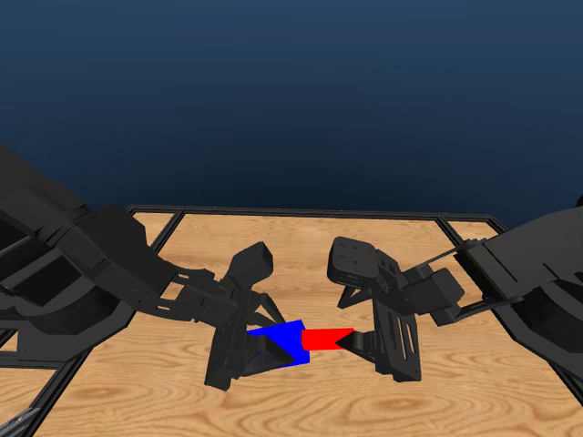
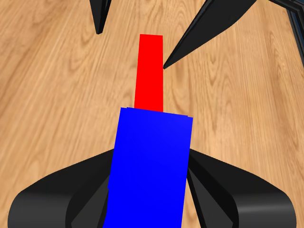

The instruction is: Insert peg into socket

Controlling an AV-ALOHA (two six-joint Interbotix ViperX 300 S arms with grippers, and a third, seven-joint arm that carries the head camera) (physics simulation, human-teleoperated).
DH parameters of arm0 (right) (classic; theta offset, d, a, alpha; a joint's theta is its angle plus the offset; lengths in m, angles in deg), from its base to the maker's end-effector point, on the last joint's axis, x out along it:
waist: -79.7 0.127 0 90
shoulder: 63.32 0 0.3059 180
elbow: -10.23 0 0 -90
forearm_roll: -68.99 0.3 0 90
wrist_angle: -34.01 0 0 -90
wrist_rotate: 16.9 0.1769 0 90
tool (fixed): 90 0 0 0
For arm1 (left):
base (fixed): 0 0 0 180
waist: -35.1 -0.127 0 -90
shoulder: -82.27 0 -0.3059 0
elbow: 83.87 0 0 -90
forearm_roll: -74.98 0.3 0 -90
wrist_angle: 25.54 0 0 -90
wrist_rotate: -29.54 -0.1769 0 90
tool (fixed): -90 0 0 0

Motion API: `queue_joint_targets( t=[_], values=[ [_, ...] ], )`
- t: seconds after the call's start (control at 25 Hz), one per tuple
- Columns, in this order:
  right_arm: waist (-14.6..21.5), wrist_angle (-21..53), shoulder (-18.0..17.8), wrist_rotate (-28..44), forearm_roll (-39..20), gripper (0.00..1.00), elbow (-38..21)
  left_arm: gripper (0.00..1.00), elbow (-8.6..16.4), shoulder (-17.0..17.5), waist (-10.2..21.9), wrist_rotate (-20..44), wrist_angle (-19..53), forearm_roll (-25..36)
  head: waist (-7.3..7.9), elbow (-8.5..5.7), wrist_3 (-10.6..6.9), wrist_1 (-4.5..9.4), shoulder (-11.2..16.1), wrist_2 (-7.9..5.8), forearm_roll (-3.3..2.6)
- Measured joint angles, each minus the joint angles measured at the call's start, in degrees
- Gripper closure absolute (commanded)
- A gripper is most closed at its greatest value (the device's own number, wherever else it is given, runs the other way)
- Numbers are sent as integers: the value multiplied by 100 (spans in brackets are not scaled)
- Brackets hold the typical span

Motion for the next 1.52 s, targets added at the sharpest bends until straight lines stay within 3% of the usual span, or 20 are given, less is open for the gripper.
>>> queue_joint_targets(
  t=[0.16,0.2,0.24,0.28,0.56,0.8,1.52],
  values=[
    [-3,-37,121,314,-95,0,247,100,-20,59,-19,199,63,158,-41,-3,34,5,15,8,-7],
    [0,-51,142,384,-101,9,318,100,-20,68,-28,244,111,203,-49,-5,41,5,19,8,-8],
    [8,-64,146,445,-95,94,406,100,-19,71,-30,293,128,249,-57,-7,46,7,24,8,-9],
    [20,-87,146,495,-74,100,484,100,-20,80,-51,374,165,295,-66,-8,48,11,28,7,-12],
    [150,-293,177,802,110,100,953,100,1,204,-127,623,454,607,-125,-10,14,32,40,-27,-36],
    [89,-588,151,806,107,100,996,100,50,252,-175,872,662,871,-168,-18,-3,35,40,-49,-51],
    [-84,-1092,-361,-198,245,100,150,100,269,312,-235,2049,1599,1931,-187,-31,19,63,56,-46,-50]
  ],
)
